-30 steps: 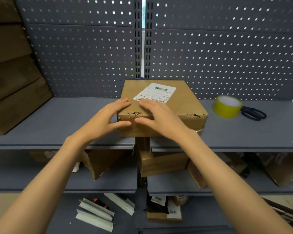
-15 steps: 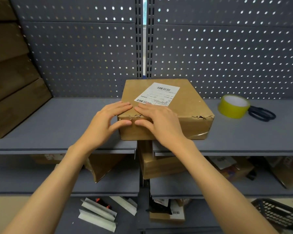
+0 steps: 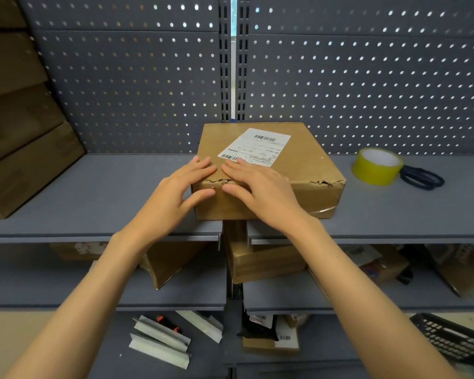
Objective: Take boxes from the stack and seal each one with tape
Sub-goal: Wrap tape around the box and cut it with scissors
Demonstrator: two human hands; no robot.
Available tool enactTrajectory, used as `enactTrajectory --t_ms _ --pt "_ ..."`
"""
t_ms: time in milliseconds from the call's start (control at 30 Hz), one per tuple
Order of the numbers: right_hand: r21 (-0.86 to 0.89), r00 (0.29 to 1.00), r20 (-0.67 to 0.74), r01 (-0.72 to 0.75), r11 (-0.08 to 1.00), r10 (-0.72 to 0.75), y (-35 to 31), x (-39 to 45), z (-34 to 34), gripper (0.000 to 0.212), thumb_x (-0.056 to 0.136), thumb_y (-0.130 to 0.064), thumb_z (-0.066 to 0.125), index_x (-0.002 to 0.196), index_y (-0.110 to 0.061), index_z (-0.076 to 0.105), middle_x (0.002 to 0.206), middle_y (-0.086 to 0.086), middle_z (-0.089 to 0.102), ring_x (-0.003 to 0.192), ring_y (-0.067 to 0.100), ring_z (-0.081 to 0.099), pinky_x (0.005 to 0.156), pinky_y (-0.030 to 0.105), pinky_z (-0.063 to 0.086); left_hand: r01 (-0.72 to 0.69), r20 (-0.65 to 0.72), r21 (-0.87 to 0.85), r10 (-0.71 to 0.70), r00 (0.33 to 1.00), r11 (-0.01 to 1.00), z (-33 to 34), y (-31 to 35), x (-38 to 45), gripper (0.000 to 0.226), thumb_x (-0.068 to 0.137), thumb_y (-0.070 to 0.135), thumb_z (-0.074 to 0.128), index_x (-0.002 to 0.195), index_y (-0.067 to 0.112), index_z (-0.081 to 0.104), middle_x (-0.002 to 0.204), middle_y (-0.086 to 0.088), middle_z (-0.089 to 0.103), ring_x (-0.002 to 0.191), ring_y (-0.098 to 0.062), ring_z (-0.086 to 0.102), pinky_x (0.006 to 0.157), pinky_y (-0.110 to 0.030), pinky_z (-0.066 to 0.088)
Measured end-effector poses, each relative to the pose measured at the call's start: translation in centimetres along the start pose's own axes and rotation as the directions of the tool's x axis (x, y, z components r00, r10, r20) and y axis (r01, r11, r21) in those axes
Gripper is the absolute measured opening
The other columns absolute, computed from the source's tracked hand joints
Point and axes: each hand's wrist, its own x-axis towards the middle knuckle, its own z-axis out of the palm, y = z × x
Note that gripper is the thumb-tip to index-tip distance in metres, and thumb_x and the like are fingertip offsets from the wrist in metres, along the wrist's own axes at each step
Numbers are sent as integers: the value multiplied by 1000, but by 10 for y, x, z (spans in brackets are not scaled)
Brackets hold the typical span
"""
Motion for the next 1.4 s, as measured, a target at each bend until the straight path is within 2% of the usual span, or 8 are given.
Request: enactTrajectory --t_ms 133,233,400,533,767,1167,1300,1400 --pt "11 998 -69 -3 1000 4 0 0 5 42 99 -43 44 140 -34 45 149 -17 37 140 3 27 105 23 24 -33 -90 24 35 995 999 3 -3 1 48 87 34 54 132 16 56 137 4 51 136 -16 39 114 -44 32" --pt "7 993 -116 -4 1000 5 -1 0 9 40 98 -42 44 138 -33 49 146 -15 42 138 4 32 106 24 26 -54 -139 28 57 989 998 5 -6 3 40 88 25 61 126 14 61 131 2 57 131 -18 46 110 -44 37" --pt "37 980 -199 5 999 2 -1 -1 16 37 98 -40 48 133 -30 55 140 -11 51 135 7 40 106 28 31 -58 -159 40 64 985 997 7 -6 3 38 88 23 62 124 13 63 128 -2 60 129 -20 48 109 -44 38" --pt "77 983 -184 3 997 11 0 -2 14 37 96 -40 51 132 -32 56 140 -12 50 135 5 38 107 29 32 -36 -123 49 42 991 998 6 -3 0 42 89 29 58 129 15 59 135 -1 56 134 -18 43 111 -49 35" --pt "232 986 -149 -34 972 70 0 -4 7 32 94 -42 55 125 -35 61 139 -14 51 136 0 34 102 27 31 -34 -176 -119 12 984 992 4 3 -8 36 86 25 64 121 17 65 129 0 60 132 -14 45 111 -32 35" --pt "345 949 -221 -140 928 225 -8 2 13 20 91 -36 60 108 -36 71 124 -17 63 126 0 47 100 30 41 -164 -349 95 187 918 982 12 -4 -5 22 79 11 74 101 6 74 101 -7 73 103 -20 66 93 -31 49" --pt "259 947 -282 -78 963 153 -9 -3 20 25 96 -35 55 117 -32 68 129 -13 60 129 4 46 104 33 37 -157 -311 168 203 928 973 13 -2 -8 21 87 16 68 106 8 73 105 -9 71 106 -23 64 93 -36 50" --pt "118 957 -281 -33 992 65 -10 -8 23 32 101 -31 44 129 -26 60 137 -7 55 133 10 42 108 30 26 -157 -261 280 232 937 947 9 4 -8 27 92 31 55 105 12 69 100 -6 69 94 -22 64 80 -32 49"
